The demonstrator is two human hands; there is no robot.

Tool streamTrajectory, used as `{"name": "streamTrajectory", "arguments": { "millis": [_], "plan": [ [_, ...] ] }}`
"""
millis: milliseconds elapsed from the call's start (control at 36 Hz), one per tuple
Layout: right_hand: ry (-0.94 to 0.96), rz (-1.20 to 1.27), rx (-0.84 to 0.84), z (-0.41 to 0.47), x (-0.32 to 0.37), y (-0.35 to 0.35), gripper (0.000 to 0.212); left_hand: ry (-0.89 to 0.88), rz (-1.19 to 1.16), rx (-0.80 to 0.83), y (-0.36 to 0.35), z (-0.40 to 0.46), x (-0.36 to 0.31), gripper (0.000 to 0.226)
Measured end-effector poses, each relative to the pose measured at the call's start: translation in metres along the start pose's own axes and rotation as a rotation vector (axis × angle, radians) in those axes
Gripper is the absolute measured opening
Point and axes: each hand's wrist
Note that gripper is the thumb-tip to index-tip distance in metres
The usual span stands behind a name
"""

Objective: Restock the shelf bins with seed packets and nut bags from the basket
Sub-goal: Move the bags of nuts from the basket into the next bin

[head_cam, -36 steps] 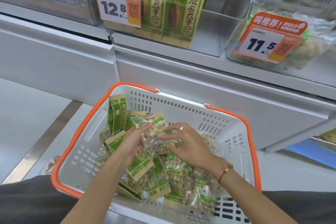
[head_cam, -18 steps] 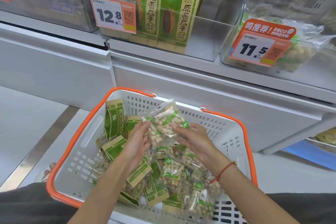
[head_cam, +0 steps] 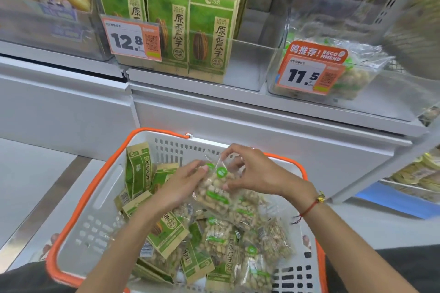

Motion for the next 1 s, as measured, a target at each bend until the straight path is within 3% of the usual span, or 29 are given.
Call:
{"name": "streamTrajectory", "arguments": {
  "millis": [56,111,250,389,472,583,750,833,944,1000],
  "plan": [
    [0.027,-0.104,-0.033,-0.002,0.004,0.008,0.043,0.074,-0.054,0.01,-0.001,0.005,-0.011,0.01],
    [0.067,-0.181,-0.079,-0.003,0.008,0.018,0.037,0.11,-0.076,0.044,0.004,0.01,-0.012,0.032],
    [0.162,-0.319,-0.161,-0.006,0.023,0.052,0.036,-0.051,0.004,0.094,0.002,-0.001,-0.039,0.084],
    [0.25,-0.496,-0.331,-0.028,0.025,0.089,0.04,-0.331,0.0,0.018,-0.014,0.005,-0.074,0.061],
    [0.23,-0.47,-0.512,-0.045,0.018,0.112,0.06,-0.48,0.023,0.006,-0.025,0.01,-0.101,0.058],
    [0.228,-0.445,-0.493,-0.068,0.005,0.142,0.08,-0.646,0.082,0.074,-0.044,0.018,-0.137,0.06],
    [0.305,-0.536,-0.601,-0.097,-0.006,0.173,0.062,-0.931,0.293,0.055,-0.065,0.044,-0.179,0.065],
    [0.302,-0.707,-0.677,-0.104,-0.01,0.19,0.05,-1.009,0.396,0.071,-0.076,0.05,-0.201,0.069],
    [0.236,-0.877,-0.864,-0.118,-0.017,0.213,0.045,-1.0,0.398,-0.042,-0.078,0.06,-0.222,0.083],
    [0.192,-0.911,-0.988,-0.125,-0.025,0.227,0.045,-0.989,0.362,-0.154,-0.073,0.068,-0.228,0.07]
  ]
}}
Point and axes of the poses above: each hand's wrist, its own z-axis towards the middle knuckle, its own y-axis out of the back of the hand, x = y × z, and after that the axes turned 8 degrees about -z, right-handed
